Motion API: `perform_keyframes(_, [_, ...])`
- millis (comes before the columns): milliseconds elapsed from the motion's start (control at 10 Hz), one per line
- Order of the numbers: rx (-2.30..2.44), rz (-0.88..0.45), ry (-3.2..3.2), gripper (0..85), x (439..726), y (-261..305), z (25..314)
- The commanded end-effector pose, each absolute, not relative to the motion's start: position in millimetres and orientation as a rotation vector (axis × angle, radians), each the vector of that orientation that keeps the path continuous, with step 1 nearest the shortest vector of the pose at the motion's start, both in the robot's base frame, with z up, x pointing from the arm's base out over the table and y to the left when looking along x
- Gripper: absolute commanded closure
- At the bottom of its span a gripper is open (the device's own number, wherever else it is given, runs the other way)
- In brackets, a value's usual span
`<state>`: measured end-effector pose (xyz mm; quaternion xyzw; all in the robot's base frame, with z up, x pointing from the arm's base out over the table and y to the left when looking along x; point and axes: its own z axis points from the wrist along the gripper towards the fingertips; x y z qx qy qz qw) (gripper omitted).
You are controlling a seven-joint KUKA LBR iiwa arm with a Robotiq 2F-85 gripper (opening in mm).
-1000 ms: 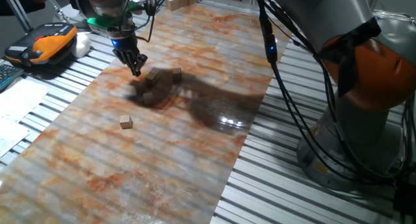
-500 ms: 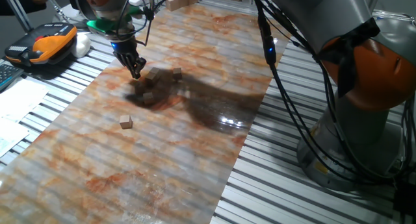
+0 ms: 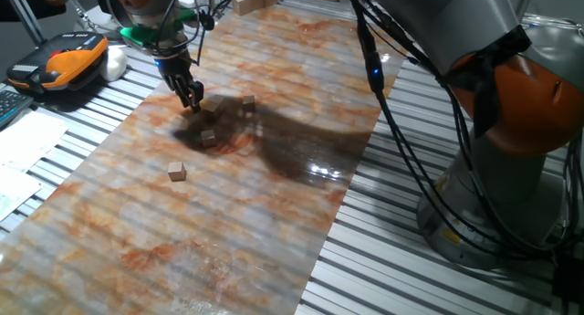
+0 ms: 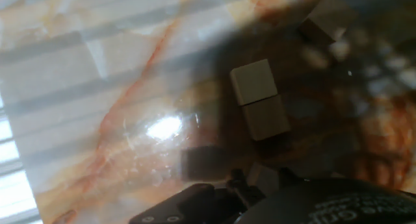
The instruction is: Stack the blocks into a pyramid shape
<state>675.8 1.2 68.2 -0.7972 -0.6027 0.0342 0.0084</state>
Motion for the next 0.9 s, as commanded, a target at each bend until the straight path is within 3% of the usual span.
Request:
perform_keyframes(0, [-2.489, 0.139, -1.878, 34.0, 675.8, 1.0, 68.1])
perform_keyframes(700, [-2.495, 0.067, -1.889, 34.0, 673.2, -3.3, 67.1])
perform_keyframes(800, [-2.501, 0.082, -1.876, 17.0, 673.2, -3.1, 66.7])
